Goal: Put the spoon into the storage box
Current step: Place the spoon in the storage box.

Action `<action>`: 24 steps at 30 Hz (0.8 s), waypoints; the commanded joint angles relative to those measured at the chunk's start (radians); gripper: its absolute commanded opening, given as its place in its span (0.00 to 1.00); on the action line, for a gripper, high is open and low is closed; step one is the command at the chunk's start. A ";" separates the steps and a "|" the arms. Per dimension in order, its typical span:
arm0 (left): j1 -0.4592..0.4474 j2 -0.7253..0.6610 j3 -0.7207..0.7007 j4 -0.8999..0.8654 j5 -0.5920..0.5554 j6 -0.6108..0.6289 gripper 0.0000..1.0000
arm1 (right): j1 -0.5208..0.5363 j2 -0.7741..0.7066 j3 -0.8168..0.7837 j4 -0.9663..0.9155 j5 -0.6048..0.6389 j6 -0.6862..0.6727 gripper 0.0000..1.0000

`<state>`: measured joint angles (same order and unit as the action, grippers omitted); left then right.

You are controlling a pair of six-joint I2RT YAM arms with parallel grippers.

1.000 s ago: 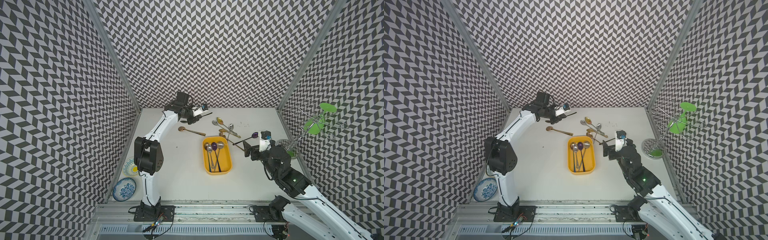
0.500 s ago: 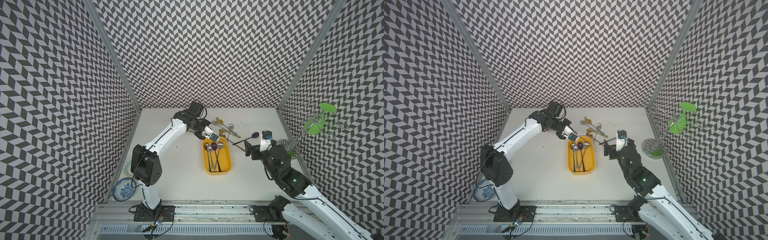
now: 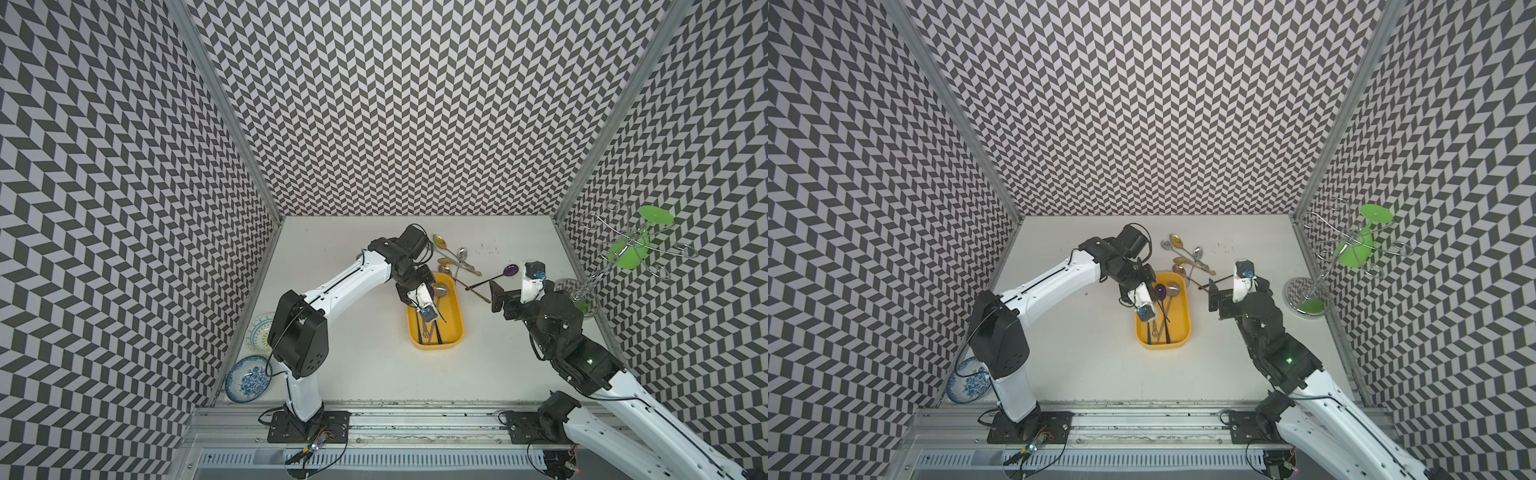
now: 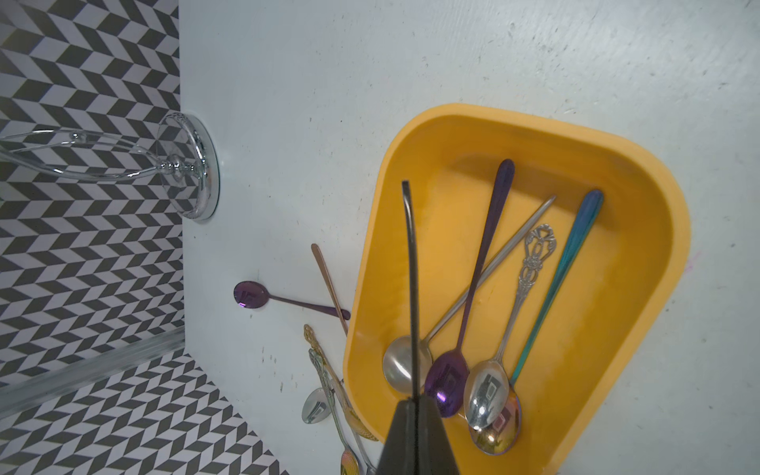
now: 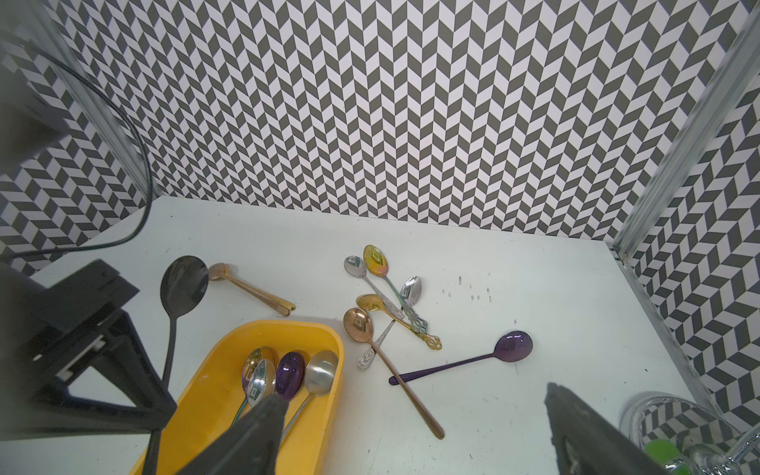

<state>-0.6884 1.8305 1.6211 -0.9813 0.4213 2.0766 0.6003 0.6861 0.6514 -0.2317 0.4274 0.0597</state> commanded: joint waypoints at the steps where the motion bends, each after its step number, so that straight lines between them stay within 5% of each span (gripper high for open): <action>1: -0.021 0.004 -0.022 -0.023 -0.032 0.252 0.00 | 0.008 -0.013 -0.007 0.044 0.014 -0.002 1.00; 18: -0.060 0.042 -0.115 0.068 -0.095 0.306 0.02 | 0.008 -0.010 -0.012 0.048 0.010 0.000 1.00; 24: -0.064 -0.019 -0.112 0.050 -0.035 0.257 0.56 | 0.007 0.001 -0.015 0.052 0.004 -0.002 1.00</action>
<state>-0.7460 1.8797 1.4990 -0.9150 0.3466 2.0888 0.6003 0.6868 0.6514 -0.2310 0.4297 0.0597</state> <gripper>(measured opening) 0.523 0.997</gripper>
